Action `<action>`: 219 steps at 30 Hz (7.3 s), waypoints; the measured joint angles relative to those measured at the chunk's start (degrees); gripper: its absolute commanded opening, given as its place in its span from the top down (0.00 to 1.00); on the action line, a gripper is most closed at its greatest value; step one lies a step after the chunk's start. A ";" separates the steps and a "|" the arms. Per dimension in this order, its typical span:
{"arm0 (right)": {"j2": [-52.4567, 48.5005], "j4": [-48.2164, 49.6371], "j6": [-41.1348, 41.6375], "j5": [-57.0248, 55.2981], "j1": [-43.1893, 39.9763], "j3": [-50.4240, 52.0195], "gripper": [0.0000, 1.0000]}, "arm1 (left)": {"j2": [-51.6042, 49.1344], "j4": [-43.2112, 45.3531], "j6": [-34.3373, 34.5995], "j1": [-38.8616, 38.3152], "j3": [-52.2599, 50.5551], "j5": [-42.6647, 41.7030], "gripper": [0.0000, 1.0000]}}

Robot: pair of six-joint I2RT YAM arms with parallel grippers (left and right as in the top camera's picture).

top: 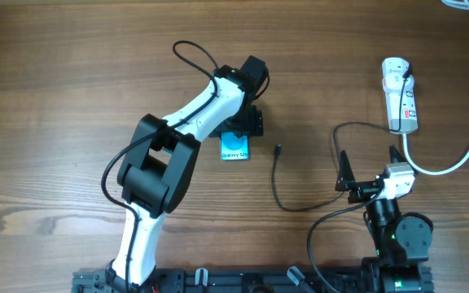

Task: Plug charger to phone and switch on socket
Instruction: 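Lower the left gripper and grasp the phone's bottom edge, then lift the phone with the left gripper and tilt it upright, then swing the right gripper toward the phone held by the left gripper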

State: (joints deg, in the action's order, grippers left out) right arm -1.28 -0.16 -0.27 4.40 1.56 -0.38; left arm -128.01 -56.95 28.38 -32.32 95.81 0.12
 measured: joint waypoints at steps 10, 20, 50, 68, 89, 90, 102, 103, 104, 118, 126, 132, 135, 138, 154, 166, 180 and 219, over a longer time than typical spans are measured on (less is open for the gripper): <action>0.00 0.02 0.00 0.00 0.00 0.00 0.00 | 0.09 0.04 0.20 -0.04 -0.13 0.00 0.20; 0.00 0.00 0.00 0.00 0.00 0.00 0.00 | 0.09 0.15 0.20 -0.11 -0.13 0.00 0.20; 0.00 0.00 0.00 0.00 0.00 0.00 0.00 | 1.90 -0.90 0.22 1.38 -1.86 -4.74 0.25; 0.00 0.00 0.00 0.00 0.00 0.00 0.00 | 8.22 -3.67 0.26 9.90 -2.34 -37.24 0.32; 0.00 0.00 -0.02 0.00 0.00 0.00 0.00 | 8.22 -3.67 0.26 19.10 -2.34 -81.35 0.34; 0.00 0.00 0.00 0.00 0.00 0.00 0.00 | 8.22 -3.65 0.26 19.32 -2.34 -82.12 0.33; 0.00 0.00 0.00 0.00 0.00 0.00 0.00 | 8.22 -3.67 1.92 22.99 -2.34 -86.86 0.34; 0.00 0.00 0.00 0.00 0.00 0.00 0.00 | 8.24 -3.67 2.29 23.32 -2.34 -87.03 0.34; 0.00 0.00 0.00 0.00 0.00 0.00 0.00 | 8.22 -3.67 2.51 23.61 -2.34 -87.08 0.34; 0.00 0.00 -0.02 0.00 0.00 0.00 0.00 | 8.22 -3.67 3.69 25.59 -2.34 -87.23 0.33; 0.00 2.43 0.48 0.26 0.00 0.00 0.00 | 8.24 -3.67 3.69 25.59 -2.34 -87.25 0.33; 0.00 2.45 15.17 14.71 -0.07 0.00 0.00 | 8.22 -3.67 3.69 25.59 -2.34 -87.25 0.33; 0.00 2.34 30.67 25.09 -0.04 0.00 0.00 | 8.22 -3.67 3.69 25.59 -2.34 -87.25 0.33; 0.00 2.91 51.19 29.53 -0.07 0.02 0.00 | 8.22 -3.67 3.69 25.59 -2.34 -87.25 0.33; -0.94 31.82 78.25 31.87 -0.04 -7.50 0.00 | 8.24 -3.67 3.89 25.59 -2.45 -87.27 0.32; -25.73 -37.79 31.89 31.17 -0.04 -51.04 0.00 | 8.24 -3.67 3.87 25.59 -2.45 -87.27 0.33; -63.69 -61.83 14.88 41.42 -0.11 -75.56 0.00 | 8.24 -3.72 4.17 25.59 -2.45 -87.27 0.33; -80.48 -52.37 33.46 -11.80 42.82 -83.19 0.06 | 8.24 0.35 13.27 25.57 -2.45 -76.76 0.34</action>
State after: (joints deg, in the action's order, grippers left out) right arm -81.76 -52.53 33.19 -7.40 44.38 -83.57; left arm -119.77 -56.60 41.65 -6.74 93.36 -76.64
